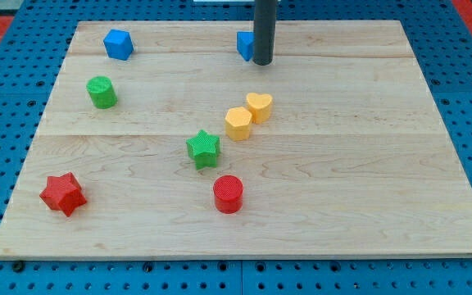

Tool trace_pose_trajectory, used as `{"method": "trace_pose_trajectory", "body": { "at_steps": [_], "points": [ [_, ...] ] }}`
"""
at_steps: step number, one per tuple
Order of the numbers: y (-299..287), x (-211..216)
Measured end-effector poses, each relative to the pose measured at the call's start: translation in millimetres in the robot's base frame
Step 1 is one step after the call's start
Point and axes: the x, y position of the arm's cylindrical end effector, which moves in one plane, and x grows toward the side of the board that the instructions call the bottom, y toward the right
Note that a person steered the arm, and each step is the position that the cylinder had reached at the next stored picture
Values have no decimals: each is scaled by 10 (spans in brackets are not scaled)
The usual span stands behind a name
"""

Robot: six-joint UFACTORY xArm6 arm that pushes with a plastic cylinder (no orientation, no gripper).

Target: Push yellow heart towards top right

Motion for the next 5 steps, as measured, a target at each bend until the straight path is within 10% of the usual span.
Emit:
{"method": "trace_pose_trajectory", "body": {
  "at_steps": [5],
  "points": [
    [-714, 369]
  ]
}}
